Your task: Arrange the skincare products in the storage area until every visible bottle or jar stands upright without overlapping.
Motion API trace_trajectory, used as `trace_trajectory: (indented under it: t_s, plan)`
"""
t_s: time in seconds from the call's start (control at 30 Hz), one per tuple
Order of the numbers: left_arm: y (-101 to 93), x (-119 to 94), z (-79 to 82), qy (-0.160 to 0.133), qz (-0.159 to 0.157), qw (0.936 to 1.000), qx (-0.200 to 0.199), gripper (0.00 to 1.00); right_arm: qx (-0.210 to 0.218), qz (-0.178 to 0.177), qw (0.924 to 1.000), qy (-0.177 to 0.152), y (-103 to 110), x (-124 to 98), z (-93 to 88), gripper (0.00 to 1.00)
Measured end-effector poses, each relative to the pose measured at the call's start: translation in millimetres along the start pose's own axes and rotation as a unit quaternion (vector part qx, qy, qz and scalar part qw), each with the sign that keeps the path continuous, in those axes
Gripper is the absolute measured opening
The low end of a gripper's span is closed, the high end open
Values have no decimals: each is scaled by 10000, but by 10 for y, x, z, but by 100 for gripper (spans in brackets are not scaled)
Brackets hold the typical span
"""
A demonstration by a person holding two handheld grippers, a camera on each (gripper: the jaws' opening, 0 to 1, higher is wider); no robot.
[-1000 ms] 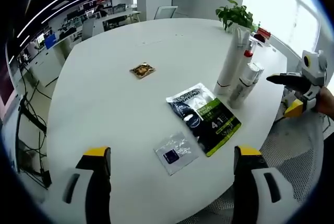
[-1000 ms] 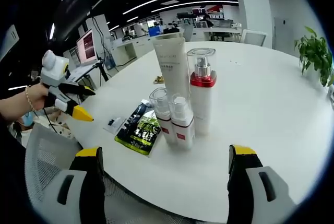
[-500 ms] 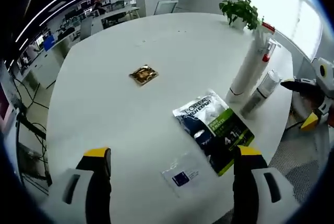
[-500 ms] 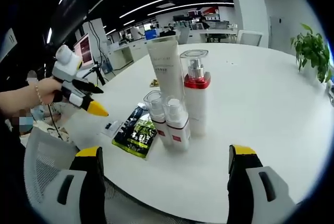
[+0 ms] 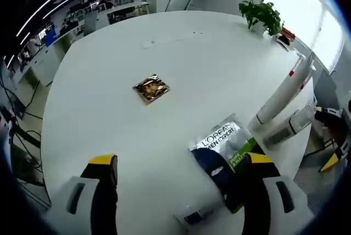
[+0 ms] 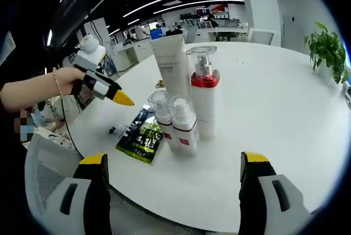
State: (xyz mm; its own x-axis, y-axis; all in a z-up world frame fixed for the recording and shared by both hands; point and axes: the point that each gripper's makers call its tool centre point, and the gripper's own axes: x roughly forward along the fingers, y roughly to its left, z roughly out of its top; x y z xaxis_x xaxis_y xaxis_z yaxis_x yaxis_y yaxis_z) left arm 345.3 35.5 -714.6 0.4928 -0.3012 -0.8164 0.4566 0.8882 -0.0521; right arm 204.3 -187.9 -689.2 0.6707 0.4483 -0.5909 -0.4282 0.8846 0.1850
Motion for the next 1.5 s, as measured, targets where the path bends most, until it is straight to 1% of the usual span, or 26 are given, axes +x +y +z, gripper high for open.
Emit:
trace_trajectory:
  t_s: [0.07,0.17,0.33,0.37,0.47,0.53,0.6,0.67,0.73,0.8,0.9,1.03,1.13,1.2,1.3,1.4,1.47,1.5]
  plan:
    - [-3,43,29,8,5,10000,-73,94,-18,-7,10000,23,5,0,-4,100]
    - [54,147,62,68,4,9998,-180,94,-21,-18,10000,47,5,3,-14,100]
    - [78,267,117,128,-4,9997,-228,94,-3,-6,9999,100,24,13,-32,100]
    - [115,327,148,134,-13,9996,-245,94,-4,-18,9999,123,22,11,-38,100]
    - [158,420,201,156,-6,9994,-320,94,33,-55,10000,62,1,6,-24,99]
    - [154,440,250,108,-13,9989,-447,94,102,-66,9999,79,-6,-1,-35,99]
    - [235,559,303,91,-31,9972,-746,93,144,-72,9998,95,-13,-2,-42,99]
    - [288,615,349,4,36,9959,-899,93,161,-77,9998,88,-13,-3,-37,99]
    - [359,690,377,24,116,9952,-976,93,189,-65,9997,116,-7,-2,-46,99]
    - [336,702,394,51,157,9946,-1023,92,199,-92,9997,121,-20,-2,-48,99]
    - [368,778,449,35,192,9941,-1065,91,208,-162,9996,88,-42,-7,-38,99]
    - [394,871,543,-58,311,9928,-1156,90,264,-190,9994,86,-61,-12,-40,99]
    - [386,925,612,-126,362,9910,-1286,88,277,-182,9994,119,-62,-12,-55,95]
    - [356,900,627,-228,422,9902,-1312,87,298,-189,9993,128,-68,-10,-57,96]
    - [404,943,693,-317,535,9891,-1333,85,338,-196,9992,111,-76,-6,-53,96]
    - [416,994,745,-382,662,9897,-1213,83,367,-195,9991,122,-82,-5,-60,96]
    - [374,1008,752,-387,724,9905,-1105,82,366,-201,9991,120,-86,-3,-61,96]
    - [407,1024,755,-375,756,9907,-1071,81,369,-198,9990,132,-86,-1,-66,96]
